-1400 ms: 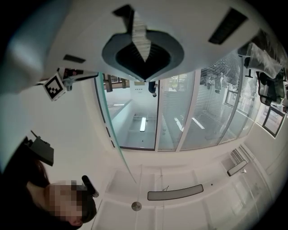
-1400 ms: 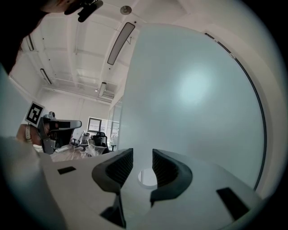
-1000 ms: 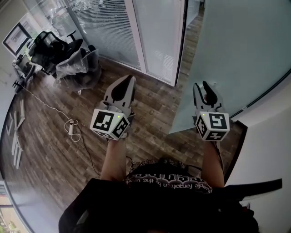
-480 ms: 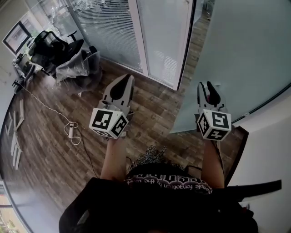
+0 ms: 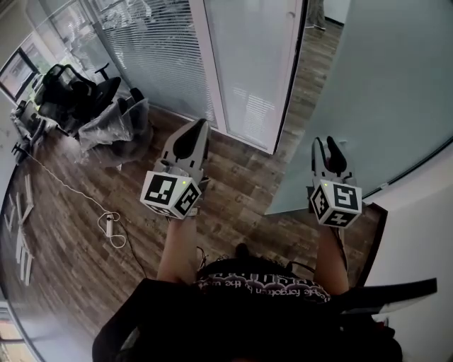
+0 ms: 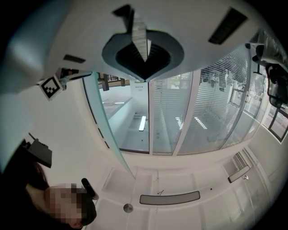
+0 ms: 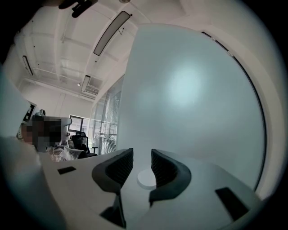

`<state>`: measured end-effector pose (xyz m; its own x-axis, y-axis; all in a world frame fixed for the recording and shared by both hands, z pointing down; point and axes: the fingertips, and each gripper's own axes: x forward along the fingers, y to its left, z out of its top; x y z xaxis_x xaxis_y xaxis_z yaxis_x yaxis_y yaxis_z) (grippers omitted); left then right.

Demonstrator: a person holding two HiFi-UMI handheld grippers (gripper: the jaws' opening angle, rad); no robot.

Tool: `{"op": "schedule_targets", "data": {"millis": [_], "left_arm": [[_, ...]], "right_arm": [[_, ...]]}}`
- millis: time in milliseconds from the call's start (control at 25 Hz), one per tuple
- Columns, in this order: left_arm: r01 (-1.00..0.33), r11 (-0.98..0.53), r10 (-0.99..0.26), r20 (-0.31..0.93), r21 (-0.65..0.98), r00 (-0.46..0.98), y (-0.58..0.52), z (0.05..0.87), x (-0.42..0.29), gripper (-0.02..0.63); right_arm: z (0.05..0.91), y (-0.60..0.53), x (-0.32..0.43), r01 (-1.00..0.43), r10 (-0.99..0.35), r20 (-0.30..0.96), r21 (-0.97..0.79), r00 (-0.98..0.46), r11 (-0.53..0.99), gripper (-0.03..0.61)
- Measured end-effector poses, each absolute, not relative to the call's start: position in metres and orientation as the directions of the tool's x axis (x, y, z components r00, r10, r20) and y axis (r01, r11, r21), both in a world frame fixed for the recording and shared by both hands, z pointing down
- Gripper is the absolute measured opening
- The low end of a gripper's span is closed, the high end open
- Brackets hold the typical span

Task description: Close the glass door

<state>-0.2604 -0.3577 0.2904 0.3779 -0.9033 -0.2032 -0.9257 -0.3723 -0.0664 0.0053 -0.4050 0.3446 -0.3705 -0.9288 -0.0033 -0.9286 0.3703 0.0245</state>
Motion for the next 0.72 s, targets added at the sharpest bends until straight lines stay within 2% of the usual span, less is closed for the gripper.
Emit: {"op": "schedule_targets", "data": {"millis": [440, 720], "left_arm": [[-0.889, -0.453, -0.87, -0.187, -0.064, 0.457, -0.419, 0.296, -0.283, 0.002], [-0.891, -0.45, -0.873, -0.18, -0.058, 0.453, -0.451, 0.302, -0.295, 0.002]], "right_arm": [[0.342, -0.468, -0.01, -0.957, -0.957, -0.004, 0.02, -0.291, 0.291, 0.12], [0.342, -0.51, -0.015, -0.963, -0.964, 0.006, 0.035, -0.265, 0.265, 0.12]]}}
